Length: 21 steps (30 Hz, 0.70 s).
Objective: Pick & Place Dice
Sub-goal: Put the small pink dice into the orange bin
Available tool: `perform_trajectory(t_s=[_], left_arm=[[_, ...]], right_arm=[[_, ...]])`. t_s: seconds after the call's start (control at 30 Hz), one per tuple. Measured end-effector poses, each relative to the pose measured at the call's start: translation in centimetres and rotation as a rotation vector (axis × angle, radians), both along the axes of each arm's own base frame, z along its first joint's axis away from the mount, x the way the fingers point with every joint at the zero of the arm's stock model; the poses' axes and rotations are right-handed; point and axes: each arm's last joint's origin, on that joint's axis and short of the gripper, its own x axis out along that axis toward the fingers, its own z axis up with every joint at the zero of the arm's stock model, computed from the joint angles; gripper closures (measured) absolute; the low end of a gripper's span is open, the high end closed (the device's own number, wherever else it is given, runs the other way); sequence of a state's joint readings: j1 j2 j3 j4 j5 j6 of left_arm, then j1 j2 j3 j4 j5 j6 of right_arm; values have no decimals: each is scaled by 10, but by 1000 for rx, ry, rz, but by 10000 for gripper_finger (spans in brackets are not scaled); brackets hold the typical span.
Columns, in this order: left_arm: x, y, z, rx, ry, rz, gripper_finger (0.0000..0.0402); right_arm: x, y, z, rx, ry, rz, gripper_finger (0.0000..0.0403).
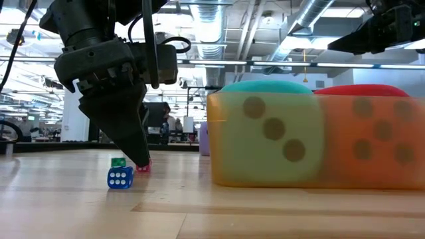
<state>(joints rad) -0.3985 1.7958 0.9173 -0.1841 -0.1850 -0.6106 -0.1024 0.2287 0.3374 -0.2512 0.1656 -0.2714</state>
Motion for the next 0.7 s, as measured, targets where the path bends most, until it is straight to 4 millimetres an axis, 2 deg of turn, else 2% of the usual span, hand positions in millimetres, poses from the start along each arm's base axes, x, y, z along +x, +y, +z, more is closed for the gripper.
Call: perform_trajectory(t_s=[0.7], left_arm=[[0,0,0,-1,2,-2,318]], right_arm=[[0,0,0,0,0,0,403]])
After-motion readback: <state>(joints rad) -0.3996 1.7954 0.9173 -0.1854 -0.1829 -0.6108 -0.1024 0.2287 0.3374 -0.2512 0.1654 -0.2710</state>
